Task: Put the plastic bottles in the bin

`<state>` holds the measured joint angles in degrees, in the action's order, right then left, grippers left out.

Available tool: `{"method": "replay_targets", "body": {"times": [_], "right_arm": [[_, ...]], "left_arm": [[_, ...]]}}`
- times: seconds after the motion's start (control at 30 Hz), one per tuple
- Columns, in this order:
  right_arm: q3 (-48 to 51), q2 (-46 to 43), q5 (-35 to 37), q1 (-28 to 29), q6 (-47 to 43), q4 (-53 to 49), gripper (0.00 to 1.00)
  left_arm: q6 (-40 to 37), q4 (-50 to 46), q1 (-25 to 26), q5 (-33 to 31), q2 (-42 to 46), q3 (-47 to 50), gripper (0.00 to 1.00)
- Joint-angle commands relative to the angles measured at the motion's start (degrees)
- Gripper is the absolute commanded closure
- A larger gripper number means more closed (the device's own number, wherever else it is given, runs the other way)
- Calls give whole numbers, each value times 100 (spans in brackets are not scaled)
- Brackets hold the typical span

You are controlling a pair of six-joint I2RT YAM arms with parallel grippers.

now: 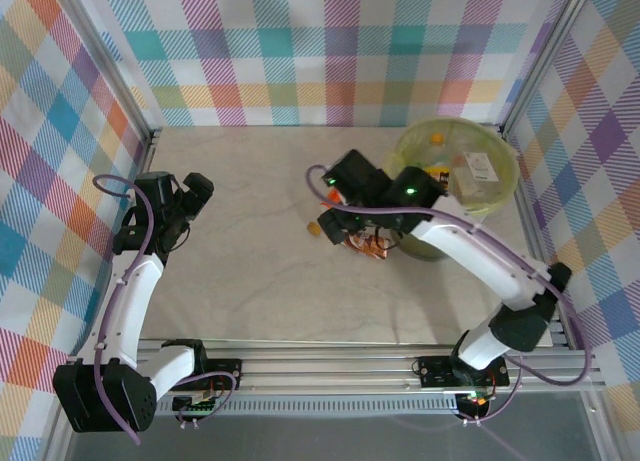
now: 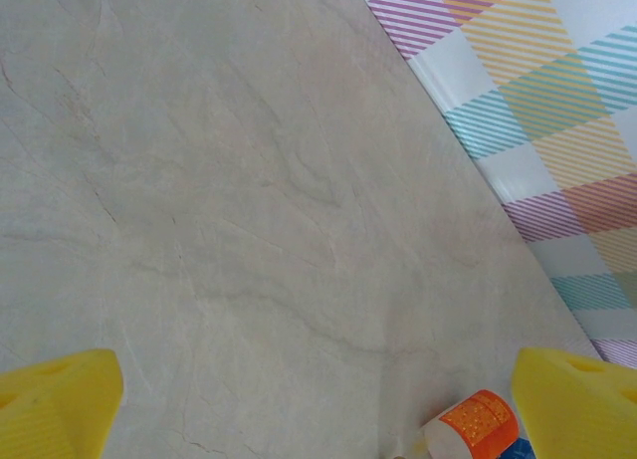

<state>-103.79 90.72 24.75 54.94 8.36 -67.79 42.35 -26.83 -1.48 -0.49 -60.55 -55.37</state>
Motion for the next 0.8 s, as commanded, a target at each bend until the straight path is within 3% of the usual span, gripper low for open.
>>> {"method": "replay_targets", "body": {"times": [0.0,0.47,0.77], "right_arm": [[-197,402,224,208,8,-145,0],[172,1496,104,273,-13,-183,0],[579,1731,-42,110,-14,98,0]], "left_arm": [[-47,52,34,-23,168,49,0],[-120,-81,33,-355,546,383,0],[-264,165,33,-142,927,1028,0]]}}
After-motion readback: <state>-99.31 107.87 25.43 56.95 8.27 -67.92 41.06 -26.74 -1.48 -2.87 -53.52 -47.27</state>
